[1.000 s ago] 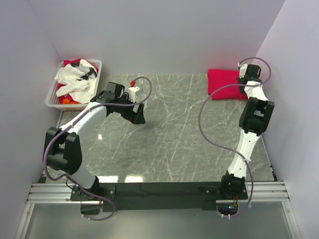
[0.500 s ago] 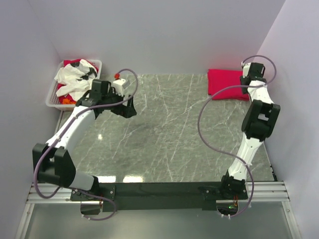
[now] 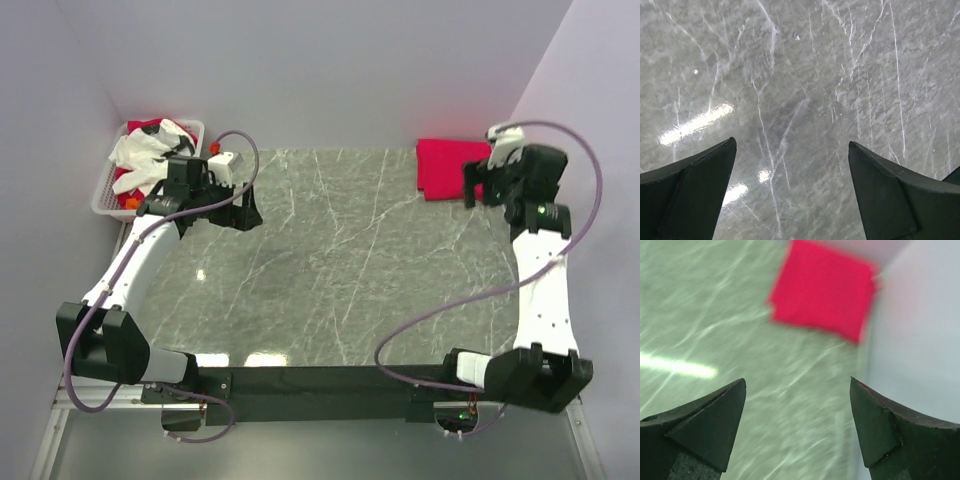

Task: Fold and stack the t-shirts
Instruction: Neatly place the folded tshirt to the corner

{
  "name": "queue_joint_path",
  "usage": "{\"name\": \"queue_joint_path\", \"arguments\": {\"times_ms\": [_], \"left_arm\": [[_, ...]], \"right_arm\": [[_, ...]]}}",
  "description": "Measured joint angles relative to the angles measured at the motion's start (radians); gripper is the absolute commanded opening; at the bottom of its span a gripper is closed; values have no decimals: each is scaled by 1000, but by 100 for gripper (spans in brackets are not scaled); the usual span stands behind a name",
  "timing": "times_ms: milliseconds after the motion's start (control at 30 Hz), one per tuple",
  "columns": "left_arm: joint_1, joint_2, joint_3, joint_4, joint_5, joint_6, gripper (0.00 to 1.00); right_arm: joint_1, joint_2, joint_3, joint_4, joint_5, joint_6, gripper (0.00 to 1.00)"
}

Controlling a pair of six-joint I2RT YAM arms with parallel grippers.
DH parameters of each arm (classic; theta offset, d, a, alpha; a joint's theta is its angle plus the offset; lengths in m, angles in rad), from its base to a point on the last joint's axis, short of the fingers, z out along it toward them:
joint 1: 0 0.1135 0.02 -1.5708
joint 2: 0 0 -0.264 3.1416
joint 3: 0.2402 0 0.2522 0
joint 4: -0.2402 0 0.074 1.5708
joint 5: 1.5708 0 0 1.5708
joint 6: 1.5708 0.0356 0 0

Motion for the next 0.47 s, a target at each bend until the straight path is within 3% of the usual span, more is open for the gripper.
{"name": "queue_joint_path", "arguments": {"times_ms": [133, 300, 367, 467], "left_arm": [[0, 8, -30, -13, -9, -5, 100], [-4, -6, -159, -25, -69, 24, 99], [-12, -17, -195, -26, -91, 47, 99], [-29, -59, -248, -12, -107, 79, 100]], "right_arm": [[72, -113, -195, -50, -101, 67, 90], [331, -187, -485, -43, -82, 176, 91], [414, -186, -529, -42, -80, 216, 91], [441, -165, -543, -29, -60, 252, 93]]}}
